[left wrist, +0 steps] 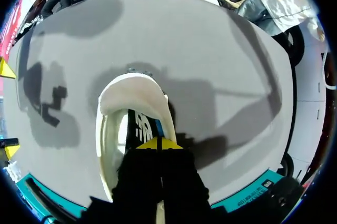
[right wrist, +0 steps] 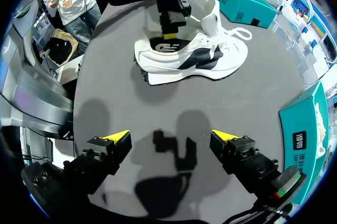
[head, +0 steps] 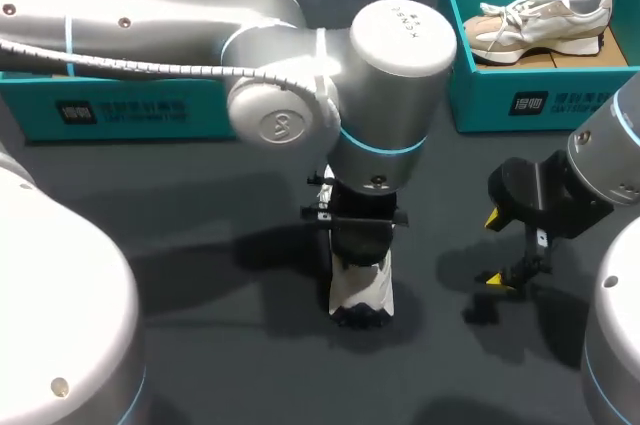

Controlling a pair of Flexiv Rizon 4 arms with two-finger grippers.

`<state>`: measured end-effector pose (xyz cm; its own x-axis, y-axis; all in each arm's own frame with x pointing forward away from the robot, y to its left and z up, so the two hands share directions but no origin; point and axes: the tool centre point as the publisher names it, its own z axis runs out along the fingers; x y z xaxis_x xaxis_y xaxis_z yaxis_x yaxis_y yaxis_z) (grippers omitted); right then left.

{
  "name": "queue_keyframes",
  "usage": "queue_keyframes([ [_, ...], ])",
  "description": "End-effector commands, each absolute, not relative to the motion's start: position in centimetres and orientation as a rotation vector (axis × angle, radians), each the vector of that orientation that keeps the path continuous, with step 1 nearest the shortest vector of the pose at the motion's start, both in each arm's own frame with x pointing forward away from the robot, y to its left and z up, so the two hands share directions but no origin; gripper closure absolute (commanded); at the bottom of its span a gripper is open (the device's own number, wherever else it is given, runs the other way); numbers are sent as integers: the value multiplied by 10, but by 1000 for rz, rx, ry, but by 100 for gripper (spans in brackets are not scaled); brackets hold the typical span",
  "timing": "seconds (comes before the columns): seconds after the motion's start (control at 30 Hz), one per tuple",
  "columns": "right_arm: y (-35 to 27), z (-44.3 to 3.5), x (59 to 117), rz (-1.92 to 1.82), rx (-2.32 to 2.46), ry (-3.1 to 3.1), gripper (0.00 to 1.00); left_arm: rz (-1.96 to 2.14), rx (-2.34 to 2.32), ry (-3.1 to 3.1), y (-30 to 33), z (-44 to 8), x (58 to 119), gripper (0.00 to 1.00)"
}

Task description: Take the shoe out of the shoebox, open the shoe tongue, remove and reinsert the insole, then place the shoe into the shoebox

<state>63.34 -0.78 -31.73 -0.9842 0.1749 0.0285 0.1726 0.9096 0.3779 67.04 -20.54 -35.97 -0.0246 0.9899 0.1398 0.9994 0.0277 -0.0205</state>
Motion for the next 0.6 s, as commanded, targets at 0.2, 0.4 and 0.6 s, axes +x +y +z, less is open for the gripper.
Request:
queue_keyframes([
  [0.2, -8, -317, 631, 603, 279, 3061, 0, -195, -2018, -2146, -210, -396, 672, 100],
  [0.4, -8, -317, 631, 603, 279, 3061, 0, -110, -1984, -2212, -208, -411, 675, 100],
  [0.6, -8, -317, 631, 603, 279, 3061, 0, 21, -1963, -2321, -213, -408, 678, 100],
])
